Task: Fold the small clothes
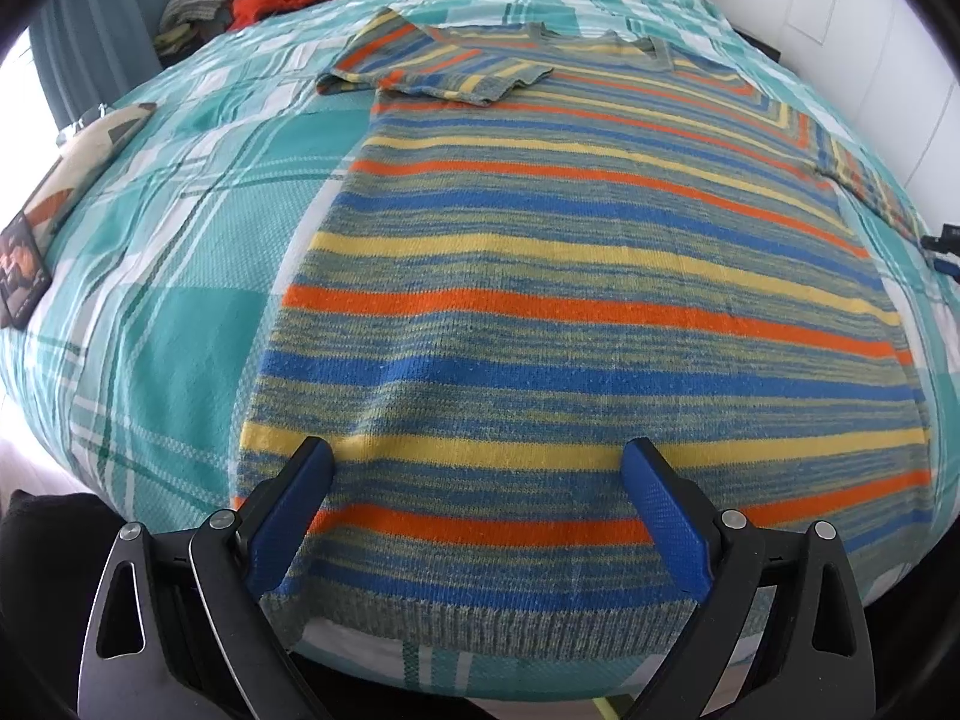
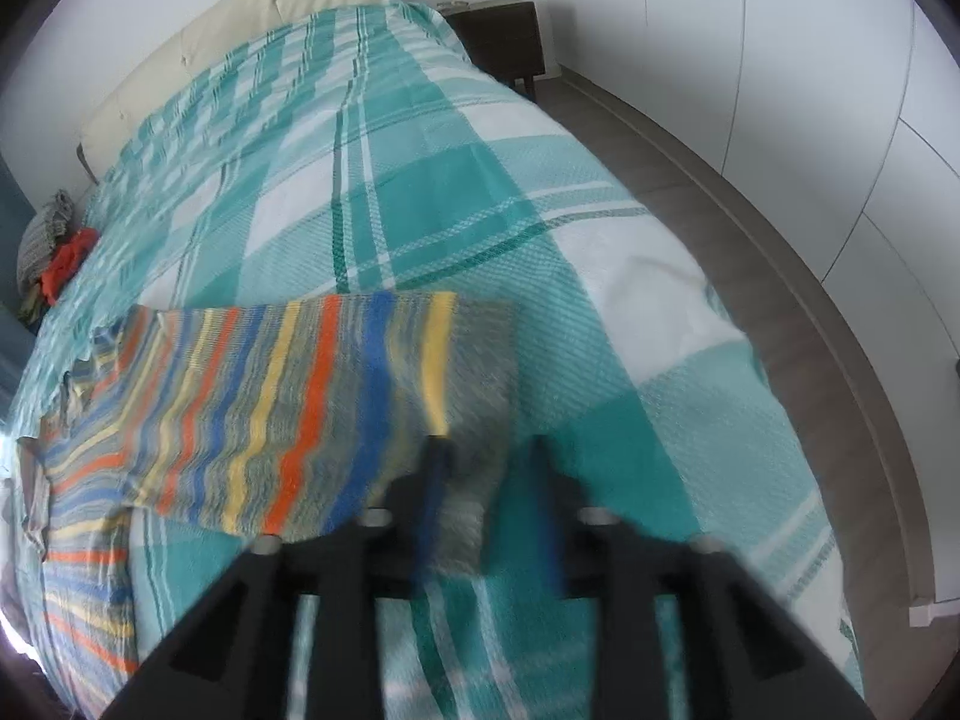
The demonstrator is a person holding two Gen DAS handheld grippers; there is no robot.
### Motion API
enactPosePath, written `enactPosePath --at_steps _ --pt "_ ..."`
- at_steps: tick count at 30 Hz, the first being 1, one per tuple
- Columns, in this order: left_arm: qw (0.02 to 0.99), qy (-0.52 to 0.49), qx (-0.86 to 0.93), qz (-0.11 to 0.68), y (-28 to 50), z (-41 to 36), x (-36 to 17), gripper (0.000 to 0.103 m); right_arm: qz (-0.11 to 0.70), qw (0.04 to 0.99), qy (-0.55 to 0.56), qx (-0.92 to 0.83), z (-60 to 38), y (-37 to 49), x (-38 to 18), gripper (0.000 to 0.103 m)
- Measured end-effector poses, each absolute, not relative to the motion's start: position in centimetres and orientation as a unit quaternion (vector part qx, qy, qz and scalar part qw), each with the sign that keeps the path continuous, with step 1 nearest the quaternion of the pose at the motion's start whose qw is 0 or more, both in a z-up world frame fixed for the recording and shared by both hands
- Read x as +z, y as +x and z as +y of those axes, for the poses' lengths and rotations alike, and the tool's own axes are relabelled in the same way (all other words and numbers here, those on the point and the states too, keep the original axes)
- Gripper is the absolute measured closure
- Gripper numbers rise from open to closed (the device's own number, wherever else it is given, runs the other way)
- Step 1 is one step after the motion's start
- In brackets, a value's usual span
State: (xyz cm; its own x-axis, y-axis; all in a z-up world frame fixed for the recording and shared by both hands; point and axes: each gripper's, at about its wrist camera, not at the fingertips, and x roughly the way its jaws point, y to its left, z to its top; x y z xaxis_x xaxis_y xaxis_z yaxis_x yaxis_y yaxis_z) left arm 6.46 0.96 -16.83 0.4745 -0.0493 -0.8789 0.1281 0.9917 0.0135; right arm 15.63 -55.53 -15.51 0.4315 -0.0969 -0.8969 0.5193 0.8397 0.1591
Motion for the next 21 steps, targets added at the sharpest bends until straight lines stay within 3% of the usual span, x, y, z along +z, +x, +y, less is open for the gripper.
enactPosePath --at_steps 3,15,21 --pt "0.858 0.039 -0.053 0.510 6.4 1.0 -16.8 0.005 0.481 0.829 0.199 -0.207 -55.6 13.1 -14.2 0.044" --pt "0.858 0.055 -0.068 0.507 5.6 -0.2 -15.8 0.005 0.431 0.876 0.167 -0.140 -47.9 2.5 -9.9 0.035" --pt "0.861 -0.020 -0.118 0.495 8.1 1.6 -10.2 0.006 0.409 0.895 0.158 -0.088 -42.6 2.3 -8.4 0.033"
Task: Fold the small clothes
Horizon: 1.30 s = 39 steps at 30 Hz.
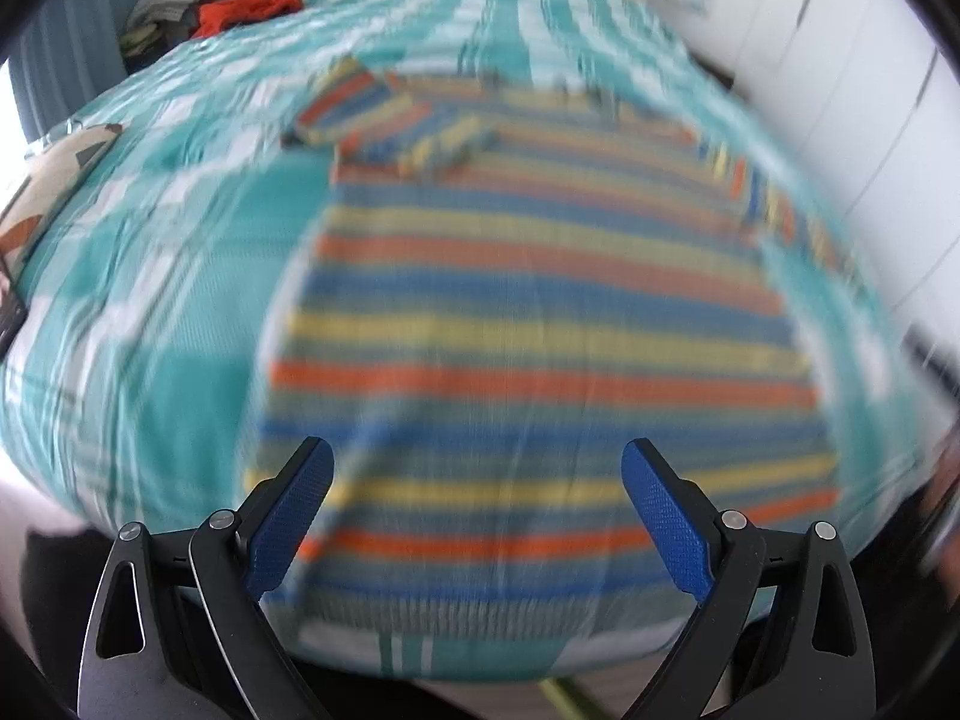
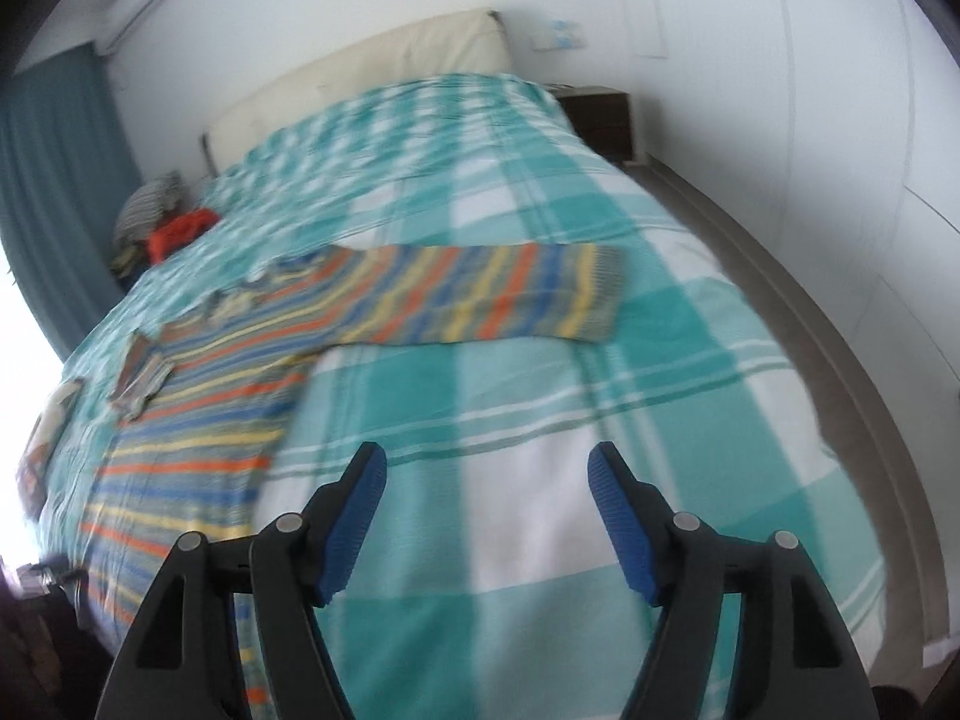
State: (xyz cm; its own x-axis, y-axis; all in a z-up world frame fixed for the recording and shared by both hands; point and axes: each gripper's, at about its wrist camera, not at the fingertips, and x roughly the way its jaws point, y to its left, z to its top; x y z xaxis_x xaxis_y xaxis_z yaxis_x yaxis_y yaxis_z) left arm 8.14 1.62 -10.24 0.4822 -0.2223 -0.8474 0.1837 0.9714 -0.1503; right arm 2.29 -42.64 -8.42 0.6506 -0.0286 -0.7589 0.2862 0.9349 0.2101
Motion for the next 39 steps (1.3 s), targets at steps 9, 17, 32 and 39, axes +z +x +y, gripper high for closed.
enactPosePath --at_steps 9,17,32,39 --pt "0.864 0.156 -0.117 0.464 20.8 -2.2 -9.5 0.008 0.447 0.886 0.120 -0.018 -37.7 3.4 -10.7 0.033" --pt "0.825 0.158 -0.078 0.538 30.4 -3.6 -16.9 0.032 0.459 0.876 0.150 -0.026 -38.4 3.1 -11.9 0.033" --pt "0.816 -0.238 0.157 0.504 33.4 26.5 -13.8 0.100 0.466 0.871 0.154 -0.021 -38.2 3.8 -12.7 0.033" --pt "0.799 -0.241 0.188 0.518 31.3 26.4 -16.3 0.100 0.481 0.867 0.129 -0.012 -37.1 4.1 -13.5 0.033"
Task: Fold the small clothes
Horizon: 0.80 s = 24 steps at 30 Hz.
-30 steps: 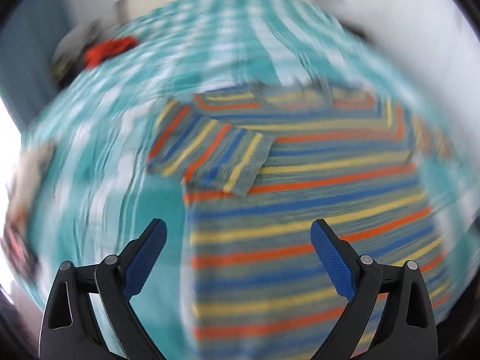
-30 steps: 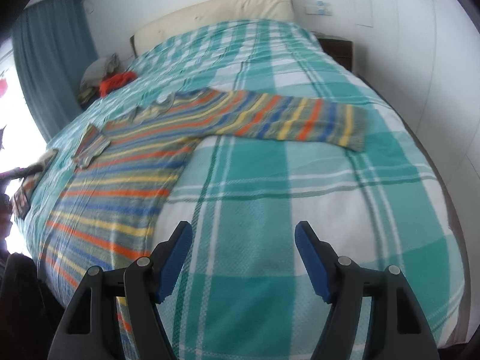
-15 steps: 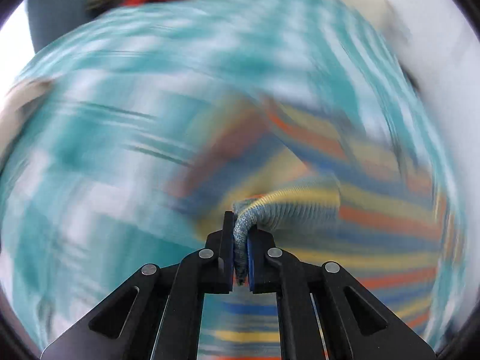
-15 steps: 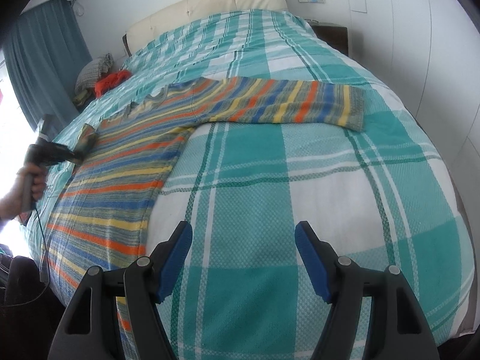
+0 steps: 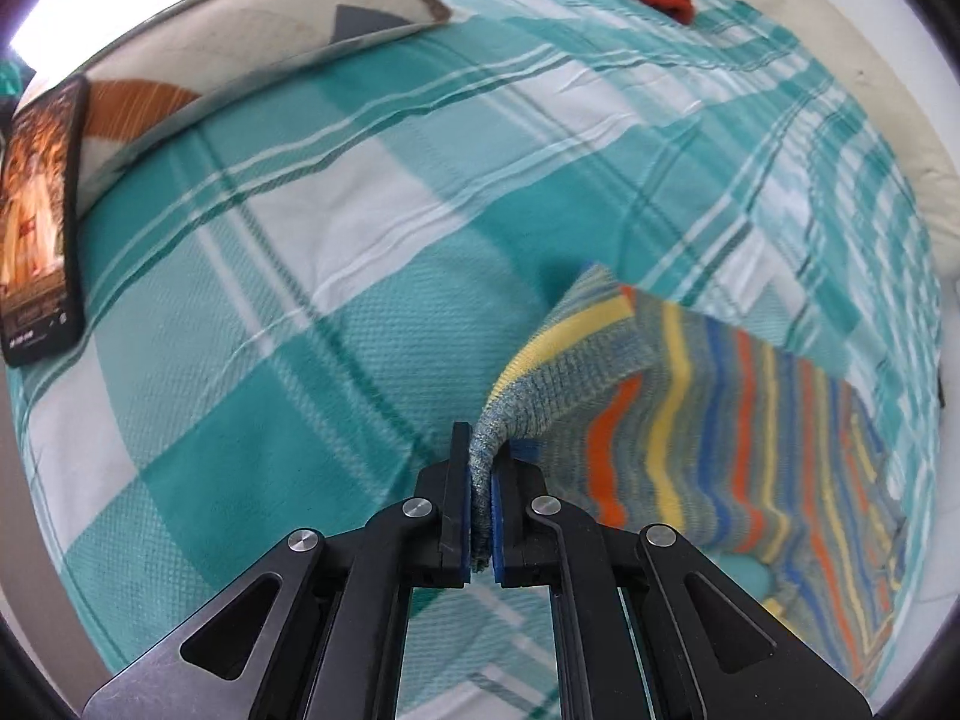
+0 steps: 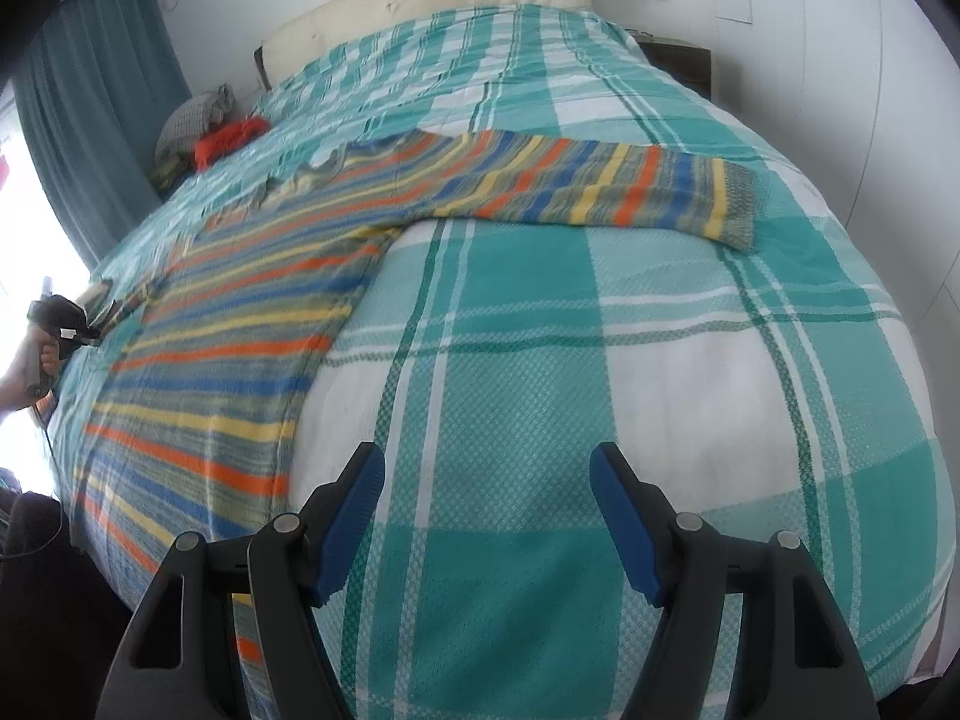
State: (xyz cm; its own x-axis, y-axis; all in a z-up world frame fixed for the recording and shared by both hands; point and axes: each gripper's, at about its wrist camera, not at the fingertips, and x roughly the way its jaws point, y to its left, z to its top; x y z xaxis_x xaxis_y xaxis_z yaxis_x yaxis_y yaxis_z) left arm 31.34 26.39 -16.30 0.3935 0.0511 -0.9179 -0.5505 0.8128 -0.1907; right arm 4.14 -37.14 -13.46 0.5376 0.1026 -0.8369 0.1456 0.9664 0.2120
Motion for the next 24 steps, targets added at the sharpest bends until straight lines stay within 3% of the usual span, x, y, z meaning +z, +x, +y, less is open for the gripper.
enactPosePath --at_steps 16,21,24 --pt "0.788 -0.262 0.232 0.507 29.1 31.2 -15.9 0.092 0.493 0.862 0.118 -0.012 -36.9 4.3 -14.3 0.033" --pt "0.795 -0.260 0.282 0.471 26.4 33.7 -13.7 0.054 0.494 0.861 0.117 -0.012 -36.7 4.3 -14.4 0.033" --pt "0.812 -0.252 0.276 0.448 25.9 32.7 -12.5 0.048 0.496 0.861 0.114 -0.012 -36.5 4.4 -14.5 0.032"
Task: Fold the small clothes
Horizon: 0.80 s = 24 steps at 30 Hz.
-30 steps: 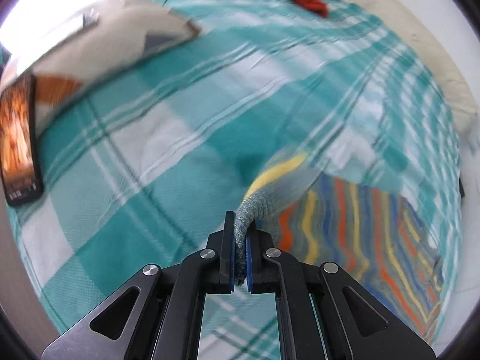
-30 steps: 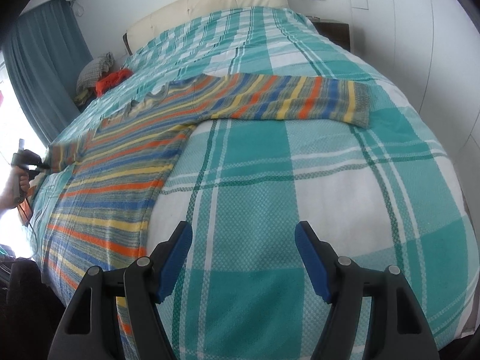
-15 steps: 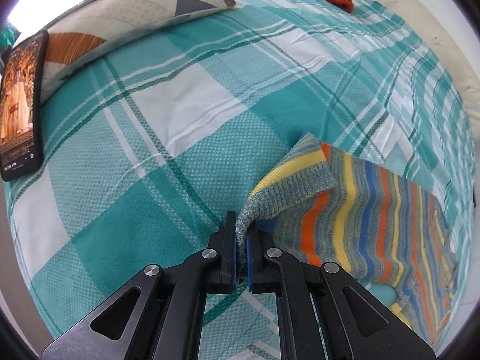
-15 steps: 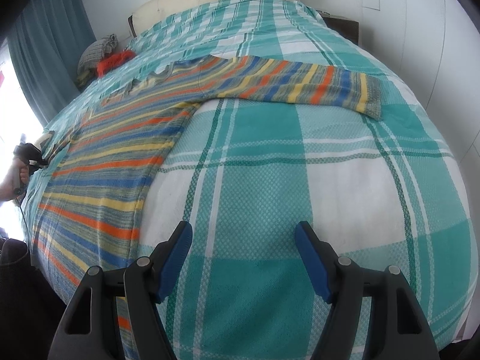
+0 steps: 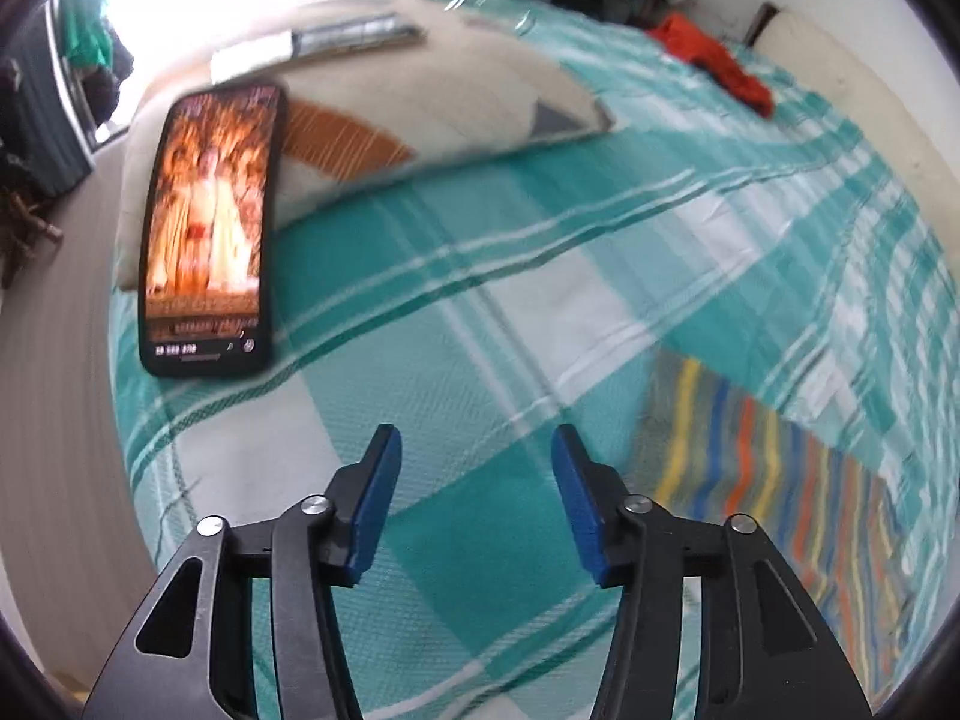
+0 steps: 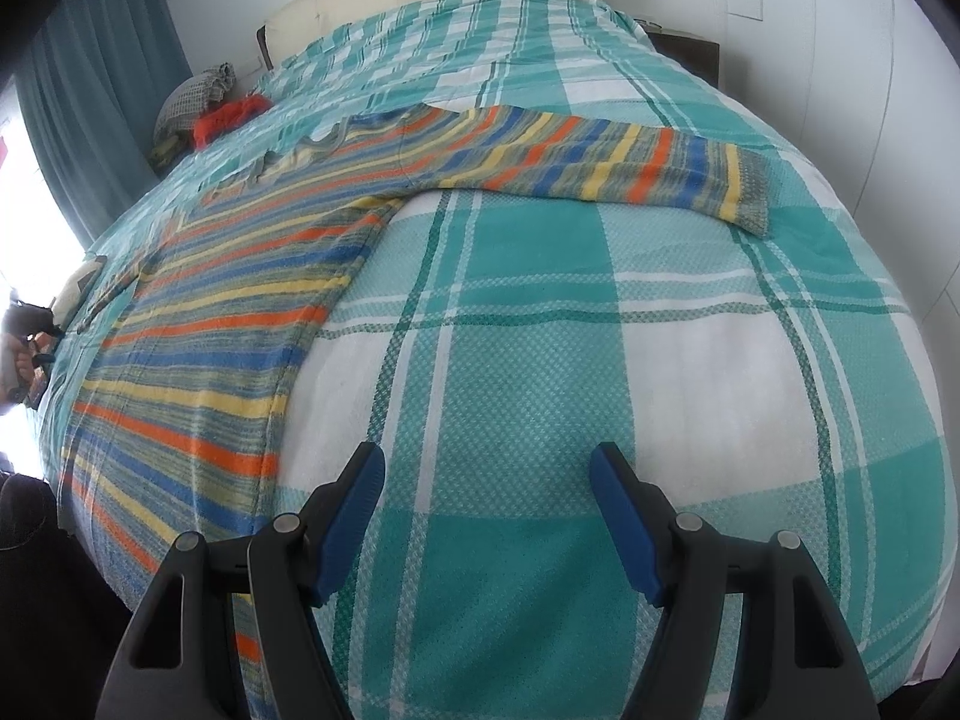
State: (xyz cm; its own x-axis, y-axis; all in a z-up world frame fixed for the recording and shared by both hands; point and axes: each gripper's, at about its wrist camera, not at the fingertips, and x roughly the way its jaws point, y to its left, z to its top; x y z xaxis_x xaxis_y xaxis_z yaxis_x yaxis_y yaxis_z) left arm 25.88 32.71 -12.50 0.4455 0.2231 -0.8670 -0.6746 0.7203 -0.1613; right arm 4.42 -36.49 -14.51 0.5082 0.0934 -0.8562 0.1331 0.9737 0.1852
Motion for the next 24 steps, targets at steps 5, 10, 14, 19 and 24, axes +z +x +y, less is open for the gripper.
enactPosePath --at_steps 5,10,14,19,24 --pt "0.843 -0.194 0.170 0.472 28.9 26.3 -12.6 0.038 0.499 0.860 0.105 -0.011 -36.1 4.6 -14.8 0.032" --pt "0.850 -0.138 0.130 0.491 32.5 21.9 -13.9 0.014 0.502 0.860 0.092 -0.012 -35.8 4.5 -15.1 0.032" --pt "0.802 -0.188 0.228 0.519 31.3 27.3 -16.8 0.017 0.504 0.860 0.081 -0.014 -35.6 4.5 -15.1 0.032" --pt "0.837 -0.152 0.190 0.491 26.3 27.3 -13.7 0.015 0.472 0.878 0.075 -0.039 -36.2 4.0 -13.4 0.032" --pt "0.869 -0.109 0.069 0.478 20.9 21.0 -12.0 0.008 0.441 0.891 0.076 -0.070 -37.3 3.9 -12.3 0.032"
